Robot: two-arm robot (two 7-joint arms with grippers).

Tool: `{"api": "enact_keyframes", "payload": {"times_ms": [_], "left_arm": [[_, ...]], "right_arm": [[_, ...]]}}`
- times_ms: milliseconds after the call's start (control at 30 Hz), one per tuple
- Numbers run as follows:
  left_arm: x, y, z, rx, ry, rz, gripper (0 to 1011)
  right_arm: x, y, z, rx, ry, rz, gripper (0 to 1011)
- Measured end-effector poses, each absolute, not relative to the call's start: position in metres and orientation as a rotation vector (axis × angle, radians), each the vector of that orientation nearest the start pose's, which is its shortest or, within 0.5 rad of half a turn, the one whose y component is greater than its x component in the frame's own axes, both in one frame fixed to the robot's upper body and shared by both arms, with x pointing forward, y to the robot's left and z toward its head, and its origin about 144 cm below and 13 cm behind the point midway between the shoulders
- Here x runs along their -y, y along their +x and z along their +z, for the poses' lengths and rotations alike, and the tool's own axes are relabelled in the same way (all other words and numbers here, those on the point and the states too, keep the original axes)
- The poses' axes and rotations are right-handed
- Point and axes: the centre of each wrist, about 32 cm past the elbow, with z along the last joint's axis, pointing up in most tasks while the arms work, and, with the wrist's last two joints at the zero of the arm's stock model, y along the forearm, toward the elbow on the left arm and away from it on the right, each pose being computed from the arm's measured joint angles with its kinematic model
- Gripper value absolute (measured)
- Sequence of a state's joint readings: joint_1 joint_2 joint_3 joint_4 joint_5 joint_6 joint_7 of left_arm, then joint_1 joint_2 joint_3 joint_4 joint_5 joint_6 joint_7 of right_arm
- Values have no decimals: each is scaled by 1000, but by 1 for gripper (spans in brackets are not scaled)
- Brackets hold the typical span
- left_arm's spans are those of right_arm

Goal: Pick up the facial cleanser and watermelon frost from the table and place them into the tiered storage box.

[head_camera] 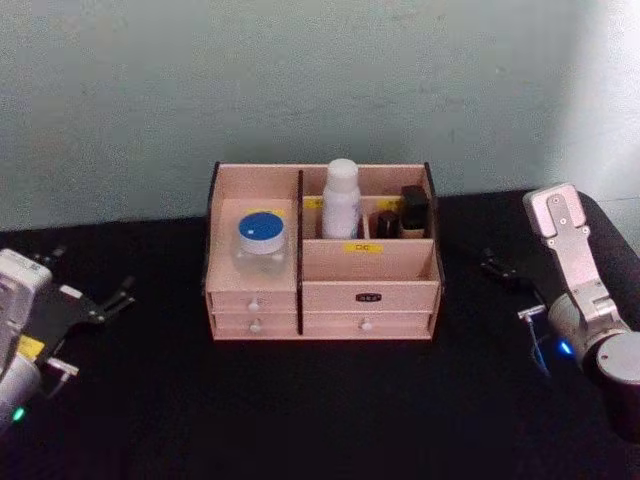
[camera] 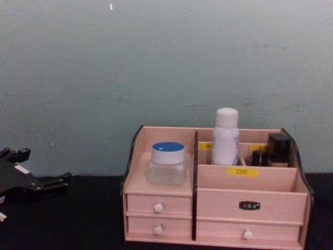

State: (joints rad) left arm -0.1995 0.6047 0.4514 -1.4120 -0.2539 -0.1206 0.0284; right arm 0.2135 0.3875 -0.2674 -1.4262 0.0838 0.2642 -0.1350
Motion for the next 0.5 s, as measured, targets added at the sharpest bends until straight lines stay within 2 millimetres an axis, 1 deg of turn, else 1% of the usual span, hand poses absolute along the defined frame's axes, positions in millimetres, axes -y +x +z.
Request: {"api": "enact_keyframes", "payload": {"times_ms": [500], "left_arm": [[-310, 489, 1140, 285, 304, 1248, 1001]], "right_arm": [[280, 510, 1163, 115, -468, -1525, 1003]]}}
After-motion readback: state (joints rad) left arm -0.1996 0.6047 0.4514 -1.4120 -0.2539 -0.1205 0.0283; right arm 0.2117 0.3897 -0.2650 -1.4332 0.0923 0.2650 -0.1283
